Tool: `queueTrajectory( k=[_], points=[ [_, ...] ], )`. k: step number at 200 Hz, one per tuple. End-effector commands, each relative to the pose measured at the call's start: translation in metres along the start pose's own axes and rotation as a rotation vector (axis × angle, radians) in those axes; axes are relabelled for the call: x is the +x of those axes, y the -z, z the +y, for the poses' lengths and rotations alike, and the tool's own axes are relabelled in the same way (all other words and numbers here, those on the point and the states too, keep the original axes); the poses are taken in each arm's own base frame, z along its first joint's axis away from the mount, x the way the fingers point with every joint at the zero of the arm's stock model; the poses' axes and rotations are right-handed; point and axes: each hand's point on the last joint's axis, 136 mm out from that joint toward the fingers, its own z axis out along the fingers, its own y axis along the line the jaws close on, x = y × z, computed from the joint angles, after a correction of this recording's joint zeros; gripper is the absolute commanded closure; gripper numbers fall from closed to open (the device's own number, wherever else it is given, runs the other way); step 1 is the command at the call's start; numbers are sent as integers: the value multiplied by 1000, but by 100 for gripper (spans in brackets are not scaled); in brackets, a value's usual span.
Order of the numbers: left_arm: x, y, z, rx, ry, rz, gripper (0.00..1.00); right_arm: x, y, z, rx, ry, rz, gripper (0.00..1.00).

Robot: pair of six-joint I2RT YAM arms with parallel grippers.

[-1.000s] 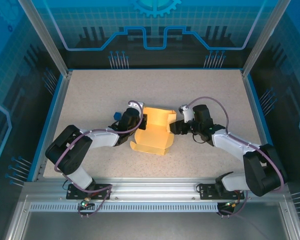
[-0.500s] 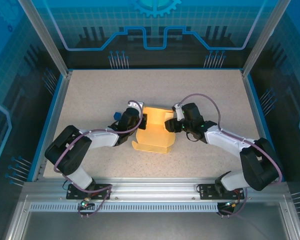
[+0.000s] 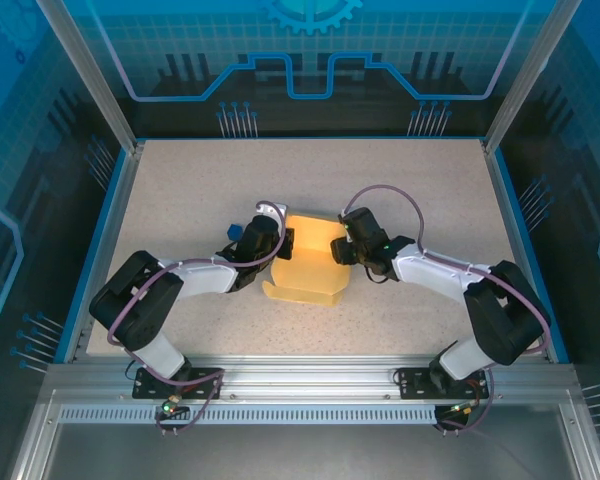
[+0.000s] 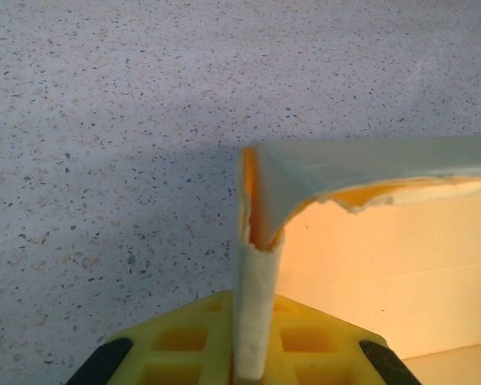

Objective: Fold the paper box

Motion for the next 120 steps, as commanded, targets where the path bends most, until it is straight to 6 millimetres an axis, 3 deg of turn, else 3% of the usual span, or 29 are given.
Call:
queueTrajectory(
  k=[1,63,66,73,120],
  points=[
    [-19,6,-9,29,15,-54,87,4,1,-13,91,9,19,55],
    [-19,6,-9,29,15,-50,87,6,-1,-13,95,17,25,72],
    [-18,6,-9,29,13,-48,87,-5,1,-10,89,12,5,72],
    [-18,6,-9,27,13,-49,87,-5,0,-11,93,10,8,73],
    [-19,5,-10,27,11,-47,87,1,-1,-21,223,62,40,82]
  ],
)
